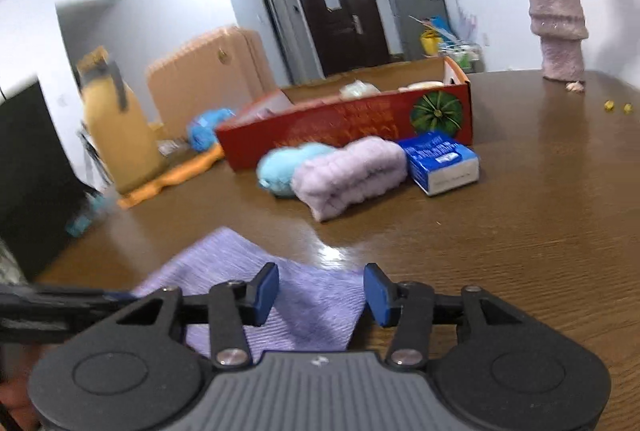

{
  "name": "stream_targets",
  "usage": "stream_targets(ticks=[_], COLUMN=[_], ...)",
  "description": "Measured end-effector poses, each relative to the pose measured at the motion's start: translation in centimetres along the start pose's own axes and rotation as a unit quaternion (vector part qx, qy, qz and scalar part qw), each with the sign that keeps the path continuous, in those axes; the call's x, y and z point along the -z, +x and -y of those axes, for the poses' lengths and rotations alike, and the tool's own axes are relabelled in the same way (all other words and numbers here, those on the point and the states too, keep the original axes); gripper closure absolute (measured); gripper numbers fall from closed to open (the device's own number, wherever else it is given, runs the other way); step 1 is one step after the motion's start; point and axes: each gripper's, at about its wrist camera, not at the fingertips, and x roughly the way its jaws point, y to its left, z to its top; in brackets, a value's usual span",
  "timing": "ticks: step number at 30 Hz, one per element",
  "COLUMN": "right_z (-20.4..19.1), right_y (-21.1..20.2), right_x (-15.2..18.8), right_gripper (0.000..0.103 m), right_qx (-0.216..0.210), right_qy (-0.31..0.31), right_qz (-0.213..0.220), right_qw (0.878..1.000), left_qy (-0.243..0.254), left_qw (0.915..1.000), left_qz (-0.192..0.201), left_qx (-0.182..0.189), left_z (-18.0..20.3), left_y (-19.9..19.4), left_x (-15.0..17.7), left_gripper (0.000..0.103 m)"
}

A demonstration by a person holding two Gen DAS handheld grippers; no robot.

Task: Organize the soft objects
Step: 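Grasp the purple cloth bag with the left gripper while the right grips it too, then carry the purple cloth bag into the box and open both grippers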

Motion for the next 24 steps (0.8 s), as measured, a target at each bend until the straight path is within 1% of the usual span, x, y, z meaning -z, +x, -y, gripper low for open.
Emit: stream_targets(ticks=[1,2,4,5,7,8,9,10,11,13,15,17,18,21,22,24], right_z=[-0.5,-1.0,-2.0,-2.2,-2.4,-2.4,-2.4,-2.5,-2.7,-3.1,-3.7,-4.1,-4.0,-3.2,-3.1,-3.3], right_y=[0.0,-0.2,-0.4,-0.3,-0.1,-0.2,-0.2,-0.1,-0.2,-0.2,-0.3,-0.2,-0.2,-0.4,-0.8,-0.9], right_x=[0.3,0.6,1.0,1.2,1.4,1.4,1.4,1.4,1.5,1.6,1.8,1.9,1.8,0.4,-0.8,-3.5], right_gripper=[0.061,0.061,0.061,0.061,0.065,0.066,0.069,0.073,0.074,0.091,0.095,0.096,0.096,0.097,0.097,0.096], right_qx=[0.011,0.018,0.028,0.029,0.032,0.033,0.033,0.035,0.035,0.024,0.022,0.023,0.019,-0.016,-0.027,-0.027], right_qy=[-0.019,-0.037,-0.066,-0.074,-0.080,-0.080,-0.082,-0.086,-0.092,-0.105,-0.125,-0.135,-0.131,-0.101,-0.098,-0.117], right_qz=[-0.001,-0.001,0.000,-0.002,-0.013,-0.015,-0.017,-0.018,-0.018,-0.019,-0.019,-0.018,-0.019,-0.017,-0.005,0.022], right_qw=[1.000,0.999,0.997,0.997,0.996,0.996,0.996,0.996,0.995,0.994,0.992,0.990,0.991,0.995,0.995,0.993], left_qy=[0.002,0.006,0.012,0.015,0.014,0.013,0.013,0.015,0.016,0.021,0.027,0.032,0.035,0.044,0.048,0.053], left_qw=[1.0000,1.0000,0.9998,0.9997,0.9996,0.9996,0.9996,0.9995,0.9995,0.9994,0.9992,0.9990,0.9988,0.9976,0.9964,0.9937], left_qz=[0.003,0.006,0.015,0.018,0.021,0.021,0.022,0.023,0.023,0.025,0.027,0.030,0.034,0.053,0.068,0.096], left_qx=[-0.002,-0.004,-0.007,-0.007,-0.013,-0.015,-0.014,-0.013,-0.012,-0.009,-0.009,-0.006,-0.004,0.011,0.017,0.024], left_z=[0.1,0.3,0.4,0.4,0.3,0.3,0.2,0.2,0.3,0.5,0.8,0.8,0.9,0.8,0.8,0.5], left_y=[-0.2,-0.5,-1.1,-1.3,-1.4,-1.4,-1.5,-1.5,-1.5,-1.6,-1.6,-1.6,-1.6,-2.0,-2.2,-2.3], left_x=[0.0,0.0,0.1,0.1,0.0,0.0,-0.1,-0.1,-0.1,-0.1,0.0,-0.2,-0.4,-2.1,-3.1,-5.8], left_gripper=[0.083,0.081,0.076,0.075,0.075,0.076,0.081,0.083,0.086,0.090,0.093,0.094,0.094,0.095,0.095,0.095])
